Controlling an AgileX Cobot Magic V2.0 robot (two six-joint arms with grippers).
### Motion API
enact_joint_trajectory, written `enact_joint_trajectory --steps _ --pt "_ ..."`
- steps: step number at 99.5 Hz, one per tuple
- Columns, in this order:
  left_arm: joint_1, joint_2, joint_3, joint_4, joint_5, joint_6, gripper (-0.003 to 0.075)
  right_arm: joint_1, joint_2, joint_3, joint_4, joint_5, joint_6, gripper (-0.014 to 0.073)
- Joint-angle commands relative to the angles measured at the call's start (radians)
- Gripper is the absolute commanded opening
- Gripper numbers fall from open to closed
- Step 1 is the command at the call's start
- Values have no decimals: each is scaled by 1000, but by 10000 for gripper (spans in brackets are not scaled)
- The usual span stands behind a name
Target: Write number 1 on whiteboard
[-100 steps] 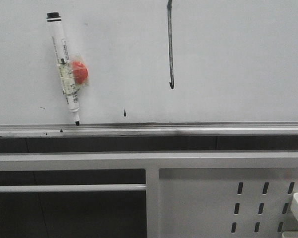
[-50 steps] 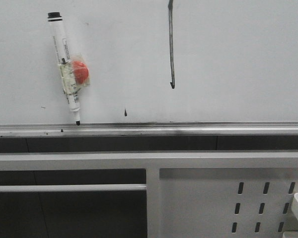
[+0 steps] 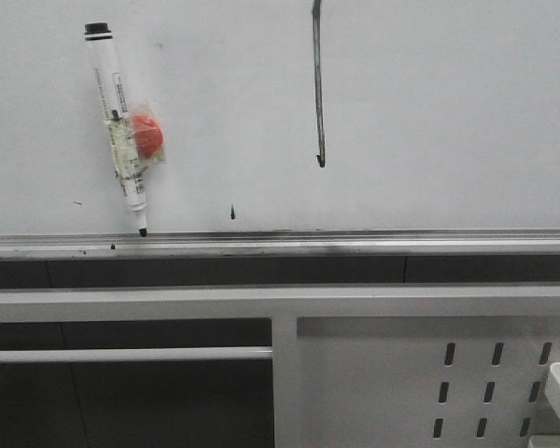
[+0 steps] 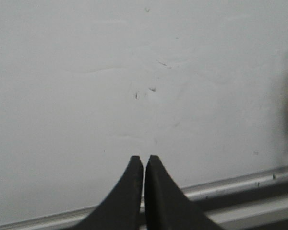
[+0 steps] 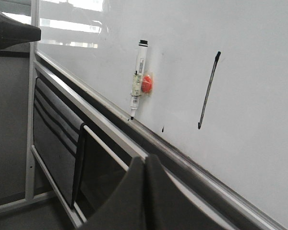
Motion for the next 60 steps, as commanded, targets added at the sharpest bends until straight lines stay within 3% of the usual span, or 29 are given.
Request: enact_joint_trajectory --steps 1,9,21,41,60 --pt "1 -21 34 -248 -63 166 -20 -3 19 11 -11 -68 -2 -69" --pt "3 -21 34 -446 -39 384 -20 -3 19 11 -11 -68 -2 -69" --pt "12 -21 34 -461 -31 527 -20 -3 19 11 -11 -68 -2 -69" --pt "105 -21 34 -450 83 538 -20 -3 19 11 -11 -68 -2 -69" --pt "118 -21 34 -442 247 469 -20 -3 19 11 -11 -68 -2 -69"
